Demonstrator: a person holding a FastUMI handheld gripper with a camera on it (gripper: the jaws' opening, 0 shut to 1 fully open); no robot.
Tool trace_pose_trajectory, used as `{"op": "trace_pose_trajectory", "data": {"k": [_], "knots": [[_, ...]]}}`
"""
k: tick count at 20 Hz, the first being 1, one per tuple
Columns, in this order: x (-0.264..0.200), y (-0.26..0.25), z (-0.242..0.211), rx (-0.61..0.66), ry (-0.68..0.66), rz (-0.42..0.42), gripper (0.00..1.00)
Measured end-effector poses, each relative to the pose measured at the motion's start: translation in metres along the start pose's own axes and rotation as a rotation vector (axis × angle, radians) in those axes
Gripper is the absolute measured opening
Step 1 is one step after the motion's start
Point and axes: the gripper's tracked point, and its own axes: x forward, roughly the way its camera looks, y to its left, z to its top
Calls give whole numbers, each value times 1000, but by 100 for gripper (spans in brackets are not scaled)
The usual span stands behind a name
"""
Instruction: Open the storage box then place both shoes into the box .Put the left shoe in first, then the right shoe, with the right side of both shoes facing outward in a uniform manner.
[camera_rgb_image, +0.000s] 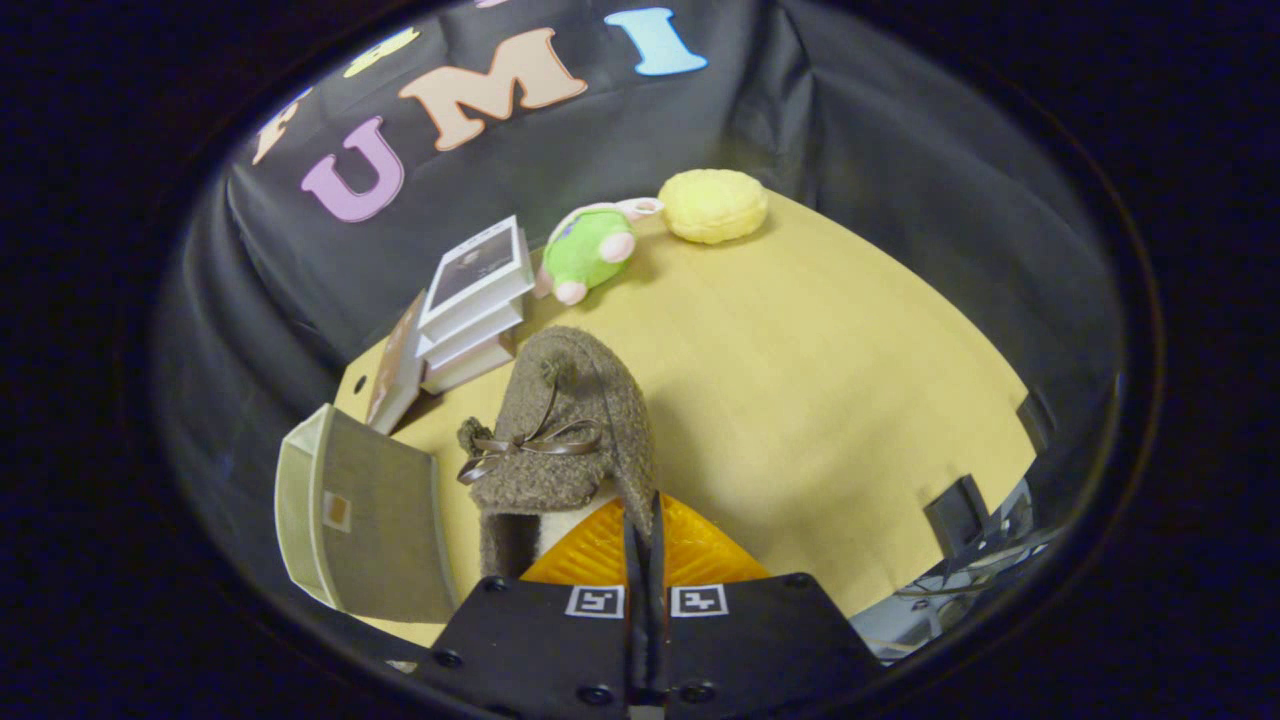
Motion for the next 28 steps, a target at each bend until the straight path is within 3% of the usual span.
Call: {"op": "trace_pose_trajectory", "data": {"k": [10,20,23,27,28], "knots": [[-43,131,-11,-18,-57,94,3],[-60,263,-41,-27,-31,262,3],[-47,280,-58,-53,2,257,3],[-31,276,-76,-57,8,184,4],[-31,273,-74,-56,-8,171,9]]}}
